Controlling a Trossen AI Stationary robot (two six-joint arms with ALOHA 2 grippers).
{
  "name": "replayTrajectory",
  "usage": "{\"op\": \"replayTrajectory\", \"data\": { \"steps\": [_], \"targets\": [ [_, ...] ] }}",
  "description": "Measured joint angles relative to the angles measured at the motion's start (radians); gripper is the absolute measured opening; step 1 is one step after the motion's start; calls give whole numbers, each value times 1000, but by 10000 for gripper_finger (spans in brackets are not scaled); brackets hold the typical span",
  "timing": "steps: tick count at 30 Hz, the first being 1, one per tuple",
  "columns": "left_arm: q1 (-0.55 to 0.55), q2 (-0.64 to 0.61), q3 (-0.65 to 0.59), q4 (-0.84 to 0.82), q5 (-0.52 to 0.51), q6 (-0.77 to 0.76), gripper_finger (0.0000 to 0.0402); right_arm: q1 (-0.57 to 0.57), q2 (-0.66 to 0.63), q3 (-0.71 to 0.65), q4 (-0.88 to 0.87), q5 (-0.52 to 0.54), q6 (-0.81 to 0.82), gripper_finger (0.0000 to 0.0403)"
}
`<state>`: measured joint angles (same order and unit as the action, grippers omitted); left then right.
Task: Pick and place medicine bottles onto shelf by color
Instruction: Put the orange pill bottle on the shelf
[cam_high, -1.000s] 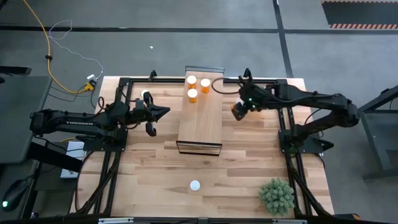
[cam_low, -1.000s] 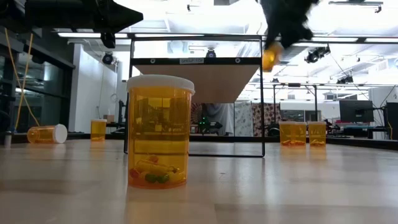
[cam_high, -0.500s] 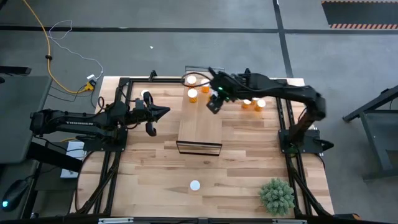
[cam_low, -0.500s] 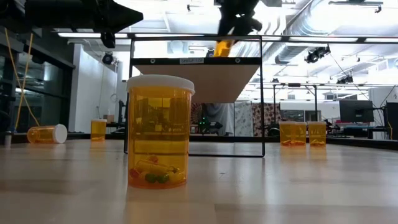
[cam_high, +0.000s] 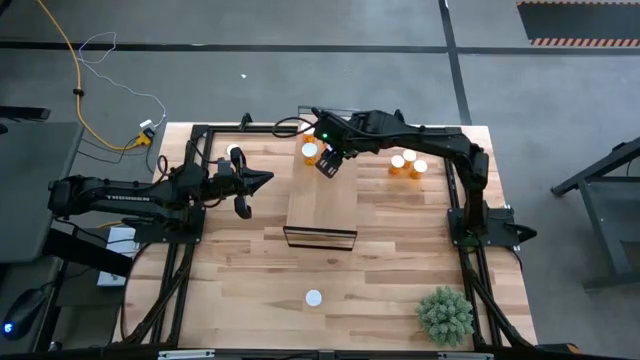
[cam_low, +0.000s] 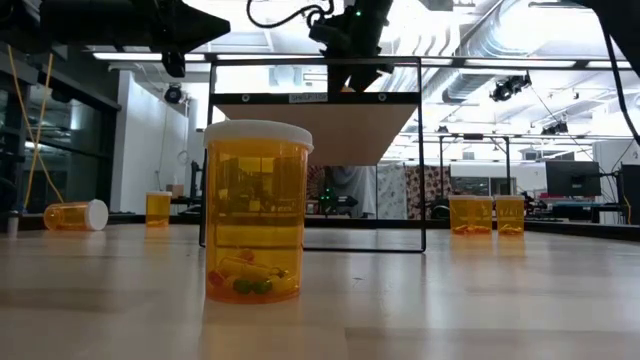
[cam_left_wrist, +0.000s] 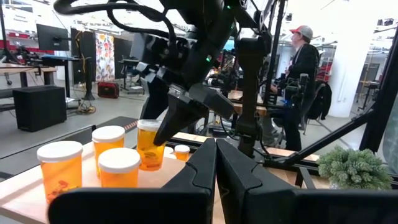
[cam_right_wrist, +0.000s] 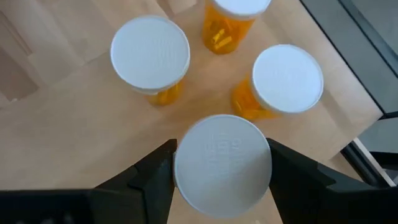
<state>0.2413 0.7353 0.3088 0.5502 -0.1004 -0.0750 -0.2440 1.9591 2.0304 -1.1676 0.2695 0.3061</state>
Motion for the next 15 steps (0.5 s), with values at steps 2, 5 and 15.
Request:
{"op": "replayTrajectory", "data": {
  "steps": [2, 5, 15],
  "targets": [
    [0, 0, 0, 0, 0, 0, 0, -3, 1, 0, 0, 0, 0, 211],
    [0, 0, 0, 0, 0, 0, 0, -3, 1, 0, 8, 0, 2, 211],
    [0, 0, 0, 0, 0, 0, 0, -8, 22, 0, -17, -60, -4, 211]
  ]
}}
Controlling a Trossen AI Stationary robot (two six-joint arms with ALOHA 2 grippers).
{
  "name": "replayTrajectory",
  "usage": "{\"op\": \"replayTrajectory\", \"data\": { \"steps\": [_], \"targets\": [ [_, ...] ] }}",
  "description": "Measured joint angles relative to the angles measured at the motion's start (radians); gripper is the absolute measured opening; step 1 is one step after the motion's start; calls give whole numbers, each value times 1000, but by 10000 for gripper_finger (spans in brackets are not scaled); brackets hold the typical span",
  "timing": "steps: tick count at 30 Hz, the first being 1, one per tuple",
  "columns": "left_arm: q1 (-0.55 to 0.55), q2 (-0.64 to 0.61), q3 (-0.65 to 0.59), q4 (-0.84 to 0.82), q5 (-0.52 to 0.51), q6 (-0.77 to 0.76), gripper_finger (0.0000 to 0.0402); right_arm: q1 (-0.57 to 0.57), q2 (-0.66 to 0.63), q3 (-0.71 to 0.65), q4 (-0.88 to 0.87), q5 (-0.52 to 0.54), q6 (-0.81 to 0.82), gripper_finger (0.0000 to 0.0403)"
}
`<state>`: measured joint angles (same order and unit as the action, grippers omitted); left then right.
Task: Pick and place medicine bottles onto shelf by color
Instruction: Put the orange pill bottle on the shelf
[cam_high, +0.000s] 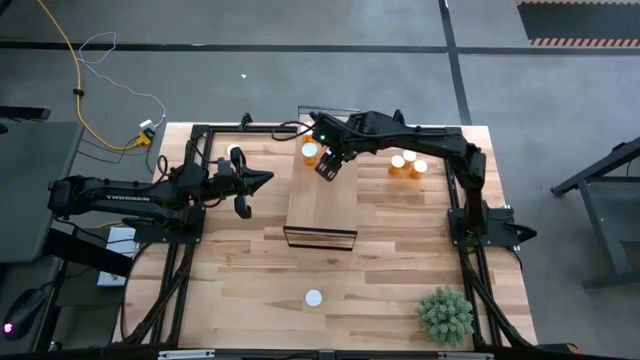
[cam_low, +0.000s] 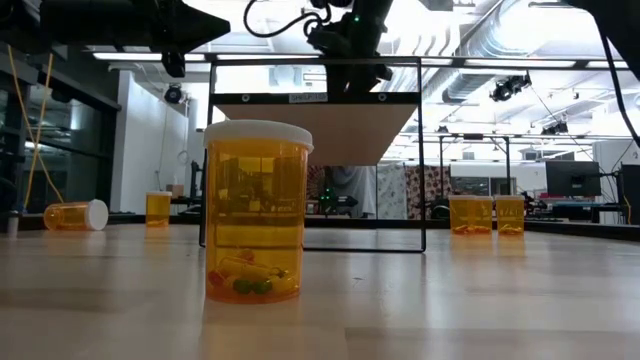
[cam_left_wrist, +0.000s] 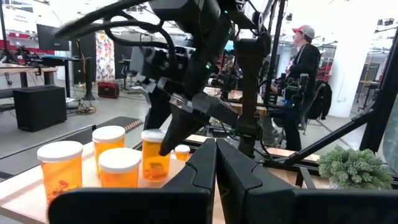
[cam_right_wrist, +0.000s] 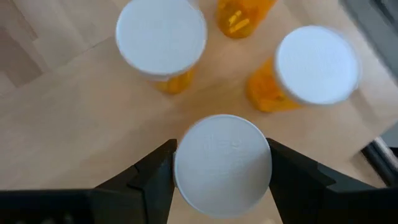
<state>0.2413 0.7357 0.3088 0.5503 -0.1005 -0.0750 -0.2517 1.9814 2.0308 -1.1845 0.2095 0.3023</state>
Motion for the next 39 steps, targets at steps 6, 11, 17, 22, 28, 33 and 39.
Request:
{"op": "replayTrajectory", "data": {
  "steps": [6, 11, 17, 22, 28, 33, 39],
  "targets": [
    [0, 0, 0, 1, 0, 0, 0, -2, 12, 0, 3, -5, -30, 211],
    [0, 0, 0, 0, -5, 0, 0, -2, 10, 0, 10, -6, -42, 229],
    [0, 0, 0, 0, -7, 0, 0, -2, 10, 0, 16, 6, -87, 277],
    [0, 0, 0, 0, -8, 0, 0, -2, 8, 46, -27, 43, -131, 295],
    [0, 0, 0, 0, -8, 0, 0, 9, 1, 132, -97, 101, -199, 296],
    [0, 0, 0, -4, -8, 0, 0, 16, -20, 130, -147, 171, -213, 275],
    [0, 0, 0, -9, -7, 0, 0, 23, -130, -24, -67, 214, -207, 180]
  ]
}}
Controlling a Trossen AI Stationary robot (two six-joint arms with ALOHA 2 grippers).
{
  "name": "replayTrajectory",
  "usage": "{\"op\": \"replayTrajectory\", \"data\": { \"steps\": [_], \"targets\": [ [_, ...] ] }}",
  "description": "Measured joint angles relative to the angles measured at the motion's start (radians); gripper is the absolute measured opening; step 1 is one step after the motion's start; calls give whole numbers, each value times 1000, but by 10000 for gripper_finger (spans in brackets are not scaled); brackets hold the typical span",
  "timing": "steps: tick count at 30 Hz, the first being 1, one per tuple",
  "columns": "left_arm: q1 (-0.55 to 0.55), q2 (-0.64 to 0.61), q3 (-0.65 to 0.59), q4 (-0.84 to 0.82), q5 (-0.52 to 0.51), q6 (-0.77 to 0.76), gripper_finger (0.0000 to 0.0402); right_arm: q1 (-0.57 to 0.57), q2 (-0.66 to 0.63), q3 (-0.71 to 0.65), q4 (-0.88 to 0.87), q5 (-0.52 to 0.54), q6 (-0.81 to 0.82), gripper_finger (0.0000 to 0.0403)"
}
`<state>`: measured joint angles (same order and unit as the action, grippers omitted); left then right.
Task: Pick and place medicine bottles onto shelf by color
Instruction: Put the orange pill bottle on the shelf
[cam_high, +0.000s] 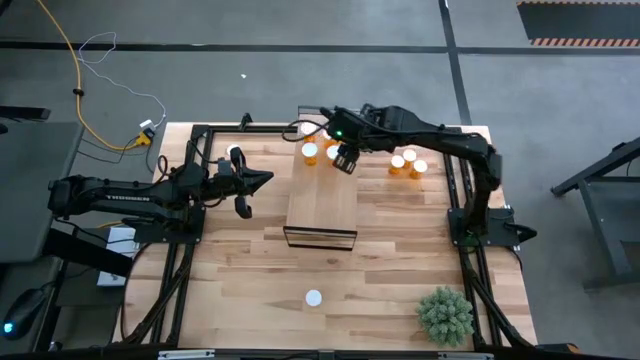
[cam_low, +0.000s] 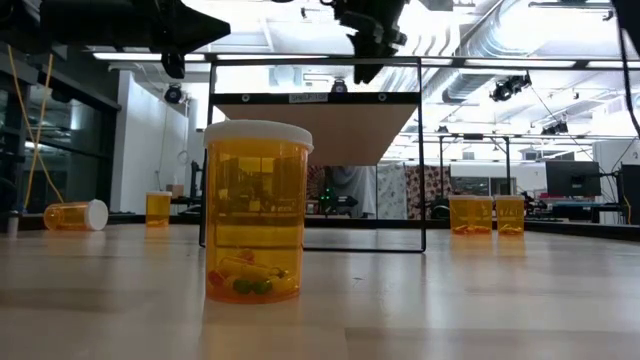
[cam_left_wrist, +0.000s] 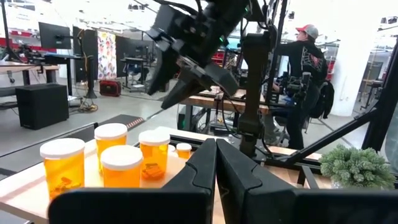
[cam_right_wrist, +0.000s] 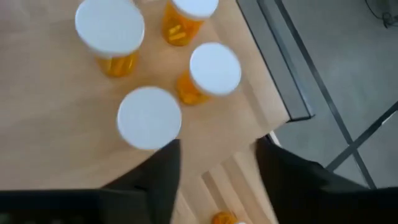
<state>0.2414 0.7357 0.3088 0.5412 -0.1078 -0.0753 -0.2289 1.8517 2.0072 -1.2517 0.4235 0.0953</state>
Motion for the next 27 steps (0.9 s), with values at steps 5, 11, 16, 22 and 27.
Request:
{"op": "replayTrajectory", "data": {
  "steps": [5, 11, 16, 22, 27],
  "targets": [
    [0, 0, 0, -8, 25, 0, 0, -3, -224, -360, 215, 0, 14, 64],
    [0, 0, 0, 17, 26, -26, 0, -51, -543, -759, 427, -1, 148, 18],
    [0, 0, 0, 33, 24, -26, 0, -80, -701, -918, 460, -14, 272, 59],
    [0, 0, 0, 32, 19, -7, 0, -94, -756, -979, 458, -37, 327, 100],
    [0, 0, 1, -24, -106, -14, 13, -91, -741, -994, 488, -38, 323, 122]
  ]
}}
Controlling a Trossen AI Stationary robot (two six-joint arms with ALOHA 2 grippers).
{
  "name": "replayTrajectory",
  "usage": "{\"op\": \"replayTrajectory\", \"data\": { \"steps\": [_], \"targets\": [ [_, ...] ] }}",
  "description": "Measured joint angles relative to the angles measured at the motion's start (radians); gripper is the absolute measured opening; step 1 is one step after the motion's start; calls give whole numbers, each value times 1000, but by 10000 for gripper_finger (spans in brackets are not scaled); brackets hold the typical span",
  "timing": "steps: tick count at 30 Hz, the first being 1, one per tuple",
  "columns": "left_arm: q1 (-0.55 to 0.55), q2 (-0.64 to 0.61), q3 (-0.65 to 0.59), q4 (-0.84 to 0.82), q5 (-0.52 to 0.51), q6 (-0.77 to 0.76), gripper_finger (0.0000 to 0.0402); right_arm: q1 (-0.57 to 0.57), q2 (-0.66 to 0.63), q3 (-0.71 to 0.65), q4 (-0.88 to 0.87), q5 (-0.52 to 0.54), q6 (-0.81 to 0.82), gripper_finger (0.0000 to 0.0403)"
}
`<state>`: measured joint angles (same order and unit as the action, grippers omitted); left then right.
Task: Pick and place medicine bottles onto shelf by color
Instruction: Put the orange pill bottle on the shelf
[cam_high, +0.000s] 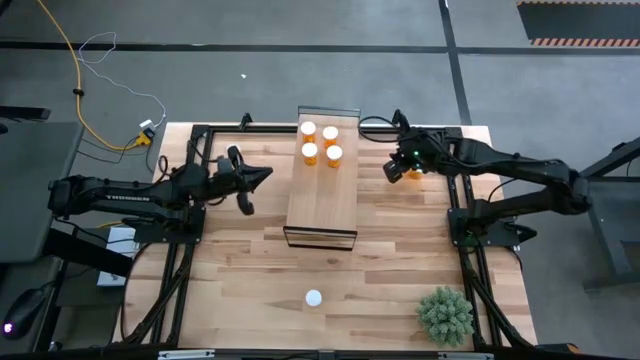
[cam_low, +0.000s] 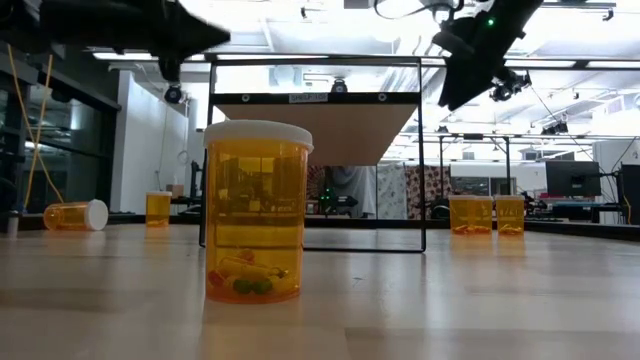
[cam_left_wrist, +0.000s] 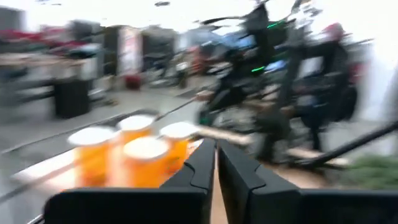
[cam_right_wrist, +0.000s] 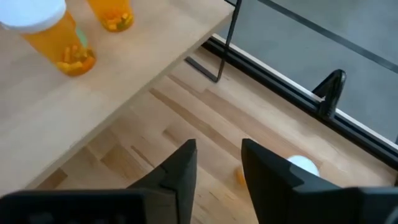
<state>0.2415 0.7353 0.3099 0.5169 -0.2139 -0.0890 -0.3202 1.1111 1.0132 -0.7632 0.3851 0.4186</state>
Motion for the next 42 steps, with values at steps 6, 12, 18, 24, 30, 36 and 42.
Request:
{"op": "replayTrajectory", "data": {
  "steps": [6, 12, 18, 24, 30, 36, 42],
  "targets": [
    [39, 5, 88, -330, -351, 48, 95, 0, 30, -2, 17, 0, -35, 131],
    [173, 58, 161, -559, -433, 3, 211, 0, 53, -2, 30, 0, -60, 131],
    [340, 153, 169, -701, -420, -157, 290, 0, 56, -2, 29, -11, -61, 131],
    [503, 289, 169, -736, -419, -293, 306, 0, 56, -2, 29, -11, -51, 131],
    [547, 403, 169, -675, -460, -334, 305, 0, 56, -2, 30, -11, -34, 131],
    [548, 484, 163, -670, -441, -447, 305, 0, 56, -2, 29, -14, -34, 131],
    [542, 558, 161, -665, -477, -522, 305, 0, 56, -2, 29, -15, -33, 131]
  ]
}}
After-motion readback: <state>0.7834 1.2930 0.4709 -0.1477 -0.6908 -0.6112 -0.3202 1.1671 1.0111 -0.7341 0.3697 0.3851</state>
